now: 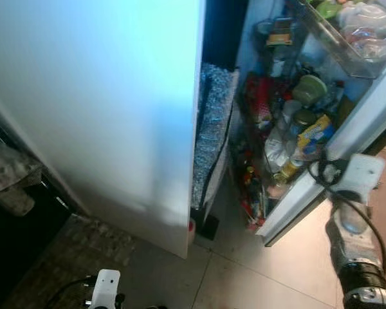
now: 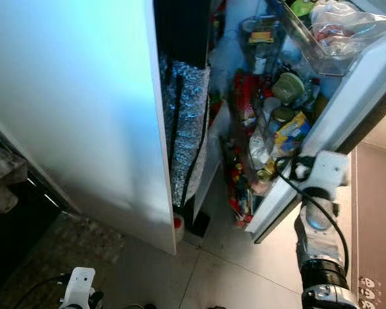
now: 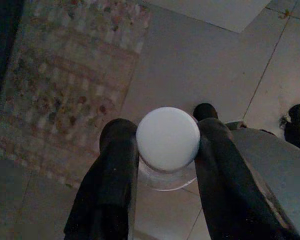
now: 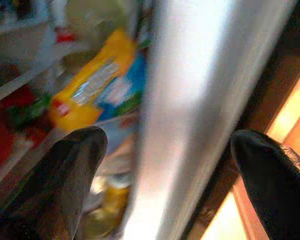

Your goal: Restocking fridge

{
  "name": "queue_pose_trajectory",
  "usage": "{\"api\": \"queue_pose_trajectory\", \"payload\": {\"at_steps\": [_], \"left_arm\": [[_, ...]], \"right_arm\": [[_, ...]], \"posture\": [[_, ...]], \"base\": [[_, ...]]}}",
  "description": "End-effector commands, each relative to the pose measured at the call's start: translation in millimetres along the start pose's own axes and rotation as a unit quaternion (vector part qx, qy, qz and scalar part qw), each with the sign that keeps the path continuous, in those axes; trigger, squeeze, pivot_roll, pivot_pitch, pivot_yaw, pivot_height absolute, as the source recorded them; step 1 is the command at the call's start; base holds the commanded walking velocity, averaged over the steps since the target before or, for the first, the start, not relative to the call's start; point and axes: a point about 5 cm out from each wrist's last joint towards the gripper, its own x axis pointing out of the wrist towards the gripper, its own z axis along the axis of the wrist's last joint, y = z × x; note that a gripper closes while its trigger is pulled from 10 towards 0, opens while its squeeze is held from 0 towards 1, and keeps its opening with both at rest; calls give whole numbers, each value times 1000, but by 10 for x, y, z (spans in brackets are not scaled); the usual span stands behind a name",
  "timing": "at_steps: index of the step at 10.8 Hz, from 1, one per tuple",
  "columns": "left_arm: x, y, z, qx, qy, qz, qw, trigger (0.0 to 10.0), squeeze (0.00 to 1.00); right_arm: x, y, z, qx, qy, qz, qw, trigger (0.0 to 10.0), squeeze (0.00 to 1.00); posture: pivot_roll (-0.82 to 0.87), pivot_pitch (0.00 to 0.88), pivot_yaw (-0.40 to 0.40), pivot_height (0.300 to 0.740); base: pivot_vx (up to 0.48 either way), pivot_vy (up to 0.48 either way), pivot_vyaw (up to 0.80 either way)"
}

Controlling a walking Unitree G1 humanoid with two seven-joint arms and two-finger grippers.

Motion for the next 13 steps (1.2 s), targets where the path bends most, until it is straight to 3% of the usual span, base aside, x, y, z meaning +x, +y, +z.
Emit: {"api": "queue_pose_trajectory", "payload": {"at_steps": [1, 3, 5, 9, 10, 11, 12, 13], "left_arm": [[-17, 0, -74, 6, 13, -2, 1000, 10000, 0], [-14, 13, -64, 7, 12, -1, 1000, 10000, 0], [-13, 42, -59, 9, 12, 2, 1000, 10000, 0], [-11, 57, -54, 10, 12, 1, 1000, 10000, 0], [-14, 44, -73, 12, 19, -4, 1000, 10000, 0], [-16, 39, -77, 6, 18, -5, 1000, 10000, 0], [-17, 42, -81, 10, 18, -4, 1000, 10000, 0], [-18, 42, -83, 8, 18, -5, 1000, 10000, 0]], "right_arm": [[22, 88, -45, 3, 24, 29, 999, 10000, 0], [8, 386, -197, -16, 83, 126, 988, 10000, 0], [31, 425, -262, -30, 116, 143, 982, 10000, 0], [82, 402, -283, -4, 136, 120, 983, 10000, 0], [-376, 412, -913, 14, 248, 91, 964, 10000, 0], [-551, 393, -1102, 8, 284, 89, 955, 10000, 0], [-869, 343, -1390, 5, 342, 83, 936, 10000, 0], [-1083, 297, -1555, -9, 380, 82, 921, 10000, 0]], "posture": [[64, 135, 2, 740], [71, 139, 7, 740], [76, 139, 12, 740], [78, 140, 18, 740], [80, 142, 20, 740], [81, 143, 21, 740], [76, 141, 21, 740], [86, 140, 16, 740]], "base": [[0, 0, 0], [0, 0, 0], [0, 0, 0], [0, 0, 0], [0, 0, 0], [0, 0, 0], [0, 0, 0], [0, 0, 0]]}}
